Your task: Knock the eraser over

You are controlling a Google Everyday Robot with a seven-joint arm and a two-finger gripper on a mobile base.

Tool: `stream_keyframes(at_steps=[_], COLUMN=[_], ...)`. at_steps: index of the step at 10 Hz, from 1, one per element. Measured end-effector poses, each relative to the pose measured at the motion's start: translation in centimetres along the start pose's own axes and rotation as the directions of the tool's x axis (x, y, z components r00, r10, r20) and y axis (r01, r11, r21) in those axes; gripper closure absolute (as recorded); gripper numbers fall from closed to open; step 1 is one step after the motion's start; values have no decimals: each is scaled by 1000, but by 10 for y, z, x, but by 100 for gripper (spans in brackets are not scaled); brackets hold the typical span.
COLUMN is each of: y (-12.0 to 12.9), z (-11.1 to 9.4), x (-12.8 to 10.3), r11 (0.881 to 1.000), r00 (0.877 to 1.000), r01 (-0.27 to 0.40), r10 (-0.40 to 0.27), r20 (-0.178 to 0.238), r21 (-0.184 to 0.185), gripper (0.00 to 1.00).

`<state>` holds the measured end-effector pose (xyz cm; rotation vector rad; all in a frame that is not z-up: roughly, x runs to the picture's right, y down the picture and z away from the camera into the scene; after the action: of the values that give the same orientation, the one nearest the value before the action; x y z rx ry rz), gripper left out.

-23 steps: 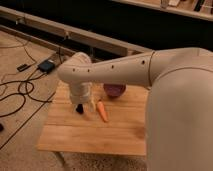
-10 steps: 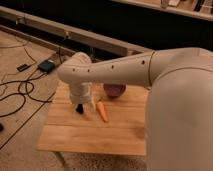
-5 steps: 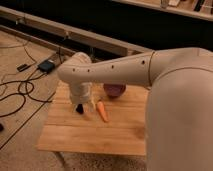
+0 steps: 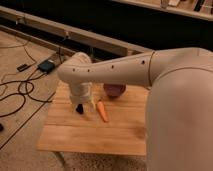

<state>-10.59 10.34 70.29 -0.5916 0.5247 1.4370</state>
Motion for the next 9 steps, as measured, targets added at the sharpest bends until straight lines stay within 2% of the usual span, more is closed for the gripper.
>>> stream_keyframes(at_steps=[4,6,9], y=[-1,-10,-20], z=[1,13,36], x=[0,-1,-7], r11=[1000,998,989], r00=[1000,998,989], r01=[2,57,142], r10=[-2,-56,-140], r20=[-1,-17,-42], r21=[1,23,47], gripper=[35,35,35])
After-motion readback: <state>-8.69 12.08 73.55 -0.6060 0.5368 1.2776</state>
